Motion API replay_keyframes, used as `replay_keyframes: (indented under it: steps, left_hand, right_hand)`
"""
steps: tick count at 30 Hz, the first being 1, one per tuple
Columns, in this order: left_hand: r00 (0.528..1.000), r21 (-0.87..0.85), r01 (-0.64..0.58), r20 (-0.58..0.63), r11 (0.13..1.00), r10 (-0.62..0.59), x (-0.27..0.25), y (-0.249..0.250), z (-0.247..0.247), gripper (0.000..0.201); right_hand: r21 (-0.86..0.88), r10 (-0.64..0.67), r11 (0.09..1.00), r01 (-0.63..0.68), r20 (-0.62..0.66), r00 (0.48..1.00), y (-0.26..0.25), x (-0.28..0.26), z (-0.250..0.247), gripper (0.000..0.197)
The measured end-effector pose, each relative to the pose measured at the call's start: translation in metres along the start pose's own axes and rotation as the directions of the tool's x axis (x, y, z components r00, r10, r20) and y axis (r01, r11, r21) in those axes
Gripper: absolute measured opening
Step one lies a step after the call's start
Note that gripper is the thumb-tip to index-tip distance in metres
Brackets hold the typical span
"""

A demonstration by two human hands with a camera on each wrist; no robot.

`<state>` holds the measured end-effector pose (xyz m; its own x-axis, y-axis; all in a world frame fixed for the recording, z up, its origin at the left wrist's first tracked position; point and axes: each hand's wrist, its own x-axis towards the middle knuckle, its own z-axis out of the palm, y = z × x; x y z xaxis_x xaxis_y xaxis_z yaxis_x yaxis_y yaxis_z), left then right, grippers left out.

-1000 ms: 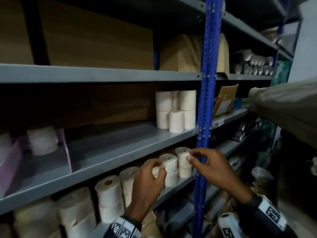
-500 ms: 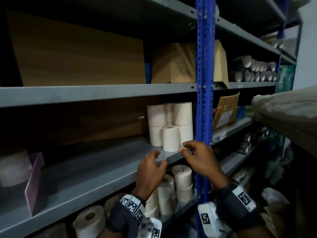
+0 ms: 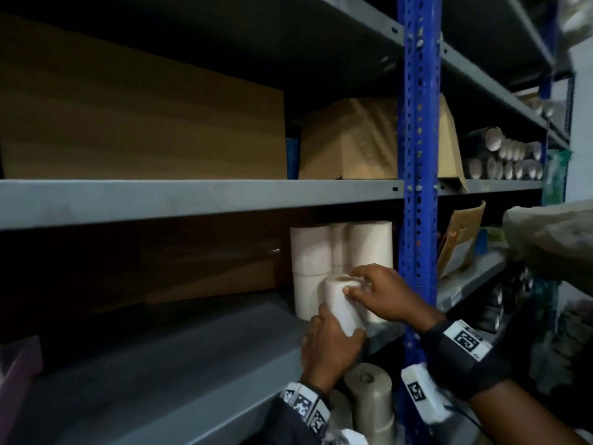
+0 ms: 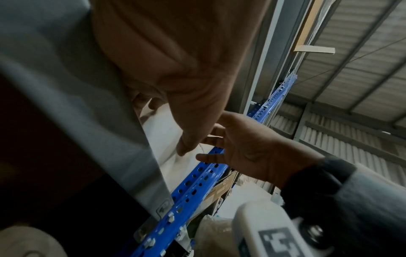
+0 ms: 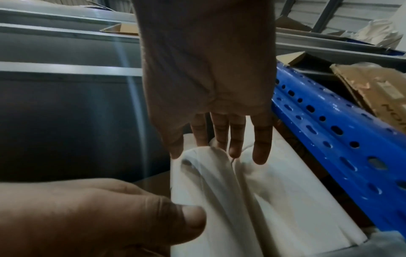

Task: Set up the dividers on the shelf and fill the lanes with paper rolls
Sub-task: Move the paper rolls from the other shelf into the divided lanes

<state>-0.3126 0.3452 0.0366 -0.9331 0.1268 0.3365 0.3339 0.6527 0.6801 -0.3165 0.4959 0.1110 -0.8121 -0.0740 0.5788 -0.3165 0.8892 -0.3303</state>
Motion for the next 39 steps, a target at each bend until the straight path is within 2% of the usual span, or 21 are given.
replay_keyframes:
  steps: [5,9,15,18,21,23,32,36,39]
  left_hand:
    - [0.997,0.101,-0.002,-0.073,0.995,0.01,0.016,-0.001,0.014,0.075]
    - [0.993,0.141,-0.023,-0.111,0.99,0.039,0.016,-0.003,0.019,0.076]
    - [0.954,0.143,-0.197,-0.201,0.97,0.223,-0.015,-0.006,0.016,0.071]
    - [0.922,0.032,-0.302,-0.243,0.953,0.3,-0.04,-0.004,0.007,0.068]
    - [0.924,-0.121,-0.304,-0.278,0.945,0.262,-0.075,-0.001,-0.001,0.074]
    - [0.925,-0.154,-0.277,-0.312,0.948,0.219,-0.102,0.002,-0.008,0.075]
    - [0.895,-0.125,-0.193,-0.429,0.973,0.123,-0.225,-0.011,-0.056,0.069]
    - [0.869,-0.111,-0.161,-0.487,0.981,0.088,-0.269,-0.023,-0.081,0.07]
    - [0.824,-0.1,-0.149,-0.562,0.984,0.068,-0.298,-0.033,-0.098,0.068]
  right_hand:
    - [0.001,-0.142,0.99,0.143,0.098,0.985,0.011,0.013,0.013,0.047]
    - [0.042,-0.156,0.988,0.152,0.1,0.983,0.014,0.009,0.012,0.046]
    - [0.211,-0.176,0.962,0.171,0.004,0.984,0.009,-0.026,-0.003,0.042]
    - [0.323,-0.165,0.931,0.169,-0.038,0.985,-0.004,-0.051,-0.025,0.041]
    - [0.403,-0.19,0.896,0.184,-0.025,0.982,-0.023,-0.076,-0.048,0.046]
    - [0.462,-0.207,0.868,0.182,0.004,0.978,-0.039,-0.093,-0.058,0.045]
    - [0.655,-0.303,0.739,0.16,0.111,0.946,-0.107,-0.164,-0.055,0.043]
    - [0.641,-0.393,0.741,0.199,0.173,0.903,-0.141,-0.181,-0.051,0.051]
    - [0.629,-0.464,0.737,0.247,0.205,0.862,-0.167,-0.191,-0.046,0.052]
